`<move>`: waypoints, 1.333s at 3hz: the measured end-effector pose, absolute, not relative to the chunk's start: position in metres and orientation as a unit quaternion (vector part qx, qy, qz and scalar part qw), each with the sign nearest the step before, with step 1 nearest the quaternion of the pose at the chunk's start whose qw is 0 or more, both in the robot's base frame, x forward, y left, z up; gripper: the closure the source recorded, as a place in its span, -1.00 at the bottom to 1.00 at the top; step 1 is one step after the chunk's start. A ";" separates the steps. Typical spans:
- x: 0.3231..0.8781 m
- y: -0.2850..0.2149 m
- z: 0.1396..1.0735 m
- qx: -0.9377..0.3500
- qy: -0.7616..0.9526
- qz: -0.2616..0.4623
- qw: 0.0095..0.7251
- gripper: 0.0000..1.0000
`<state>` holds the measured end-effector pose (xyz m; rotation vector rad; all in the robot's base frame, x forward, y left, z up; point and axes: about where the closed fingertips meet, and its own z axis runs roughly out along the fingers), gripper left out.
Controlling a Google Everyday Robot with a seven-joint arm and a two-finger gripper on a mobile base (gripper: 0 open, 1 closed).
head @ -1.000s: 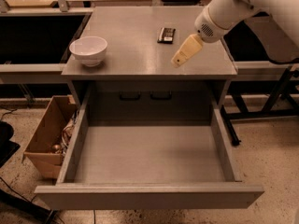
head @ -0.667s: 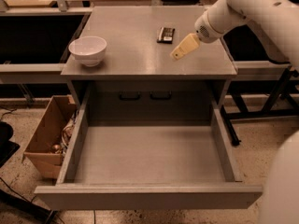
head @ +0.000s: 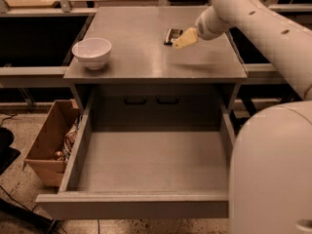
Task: Place rxbar chocolate into top drawer
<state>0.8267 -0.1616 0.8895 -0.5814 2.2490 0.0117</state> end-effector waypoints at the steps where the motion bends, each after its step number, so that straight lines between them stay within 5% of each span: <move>1: 0.849 -0.152 0.885 -0.191 0.896 0.005 0.401 -1.00; 4: 0.891 -0.140 0.874 -0.169 0.887 0.037 0.428 -1.00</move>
Offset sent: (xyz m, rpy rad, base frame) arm 0.0195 0.0085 -0.0039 0.0319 0.0009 -0.0688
